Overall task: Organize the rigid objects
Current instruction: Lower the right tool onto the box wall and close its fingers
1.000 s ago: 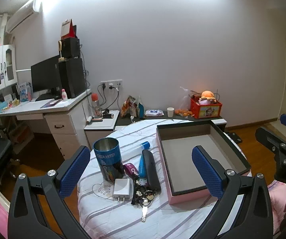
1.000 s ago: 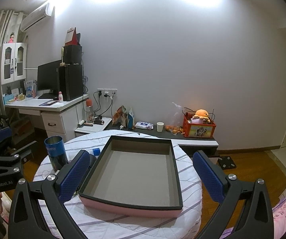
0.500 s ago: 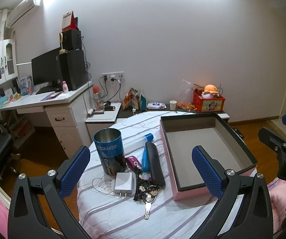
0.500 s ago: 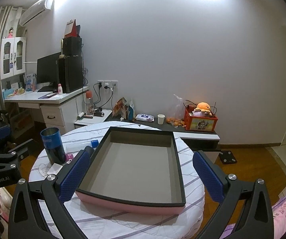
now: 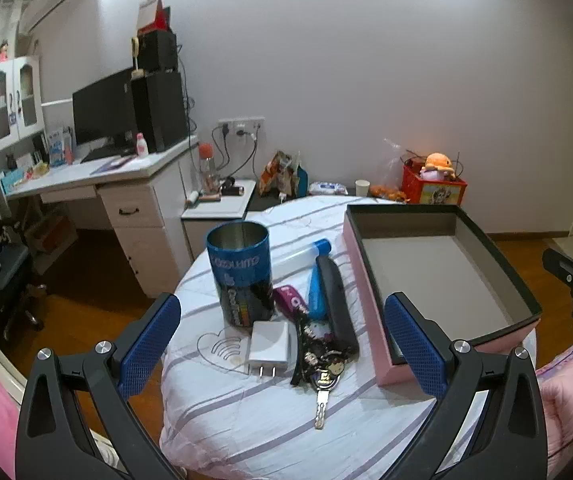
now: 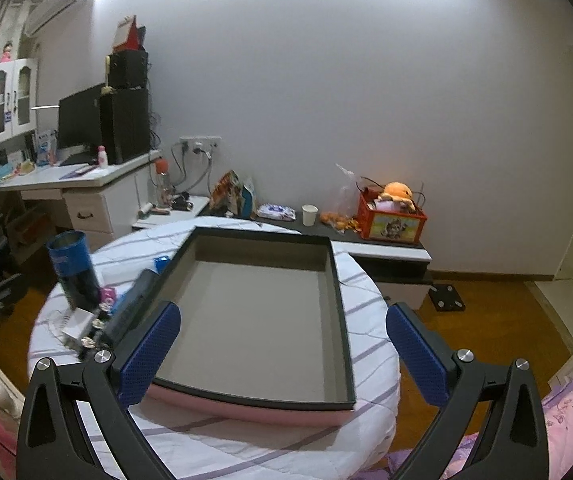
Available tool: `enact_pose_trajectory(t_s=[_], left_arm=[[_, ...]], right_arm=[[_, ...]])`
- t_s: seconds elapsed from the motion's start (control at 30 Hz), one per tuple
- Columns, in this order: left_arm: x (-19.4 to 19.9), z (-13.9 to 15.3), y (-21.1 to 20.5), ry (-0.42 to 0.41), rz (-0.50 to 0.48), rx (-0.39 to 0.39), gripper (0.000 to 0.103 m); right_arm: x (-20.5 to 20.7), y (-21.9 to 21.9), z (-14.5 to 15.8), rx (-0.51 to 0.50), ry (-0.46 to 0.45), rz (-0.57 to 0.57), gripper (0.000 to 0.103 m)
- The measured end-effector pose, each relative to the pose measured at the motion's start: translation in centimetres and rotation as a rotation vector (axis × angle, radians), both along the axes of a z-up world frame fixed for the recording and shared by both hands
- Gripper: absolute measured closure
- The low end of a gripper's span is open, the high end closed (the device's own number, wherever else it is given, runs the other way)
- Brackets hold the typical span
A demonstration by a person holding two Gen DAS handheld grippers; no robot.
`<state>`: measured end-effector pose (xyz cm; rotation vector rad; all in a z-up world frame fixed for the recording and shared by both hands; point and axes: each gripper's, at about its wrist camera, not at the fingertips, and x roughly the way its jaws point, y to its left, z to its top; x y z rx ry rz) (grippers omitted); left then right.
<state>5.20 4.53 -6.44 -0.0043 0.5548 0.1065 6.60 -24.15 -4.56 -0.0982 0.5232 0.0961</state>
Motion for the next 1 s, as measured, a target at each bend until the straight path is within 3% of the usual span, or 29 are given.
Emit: enact_pose_trajectory(t_s=[0.33,0.7,0.87,0.93,1.0], left_arm=[[1.3,-2.8,1.8,0.081,0.025,-0.022,0.0],[2.8,-5.8,3.0,0.176,0.035,-0.036,0.0],[3.5,-7.7,3.0,0.233,0.028,-0.036,0.0],[3.7,-8.2,3.1,0.252,0.027,-0.043,0.0],[4.0,-8.5,3.2,0.263,0.03,-0.043,0.0]], right_arm=[[4.5,-2.1,-3.7,-0.071,0.13,-0.052,0.0],[9.2,-2.9,-7.8,-0.057,0.289,0.006,0.0],[10.1,-3.4,-9.3,0.023,0.38,0.063,0.008],[10.3,-3.5,-9.7,0.033,0.402,0.078,0.032],[10.6,-3.5,-10.0,0.023,0.412,0.066,0.04]])
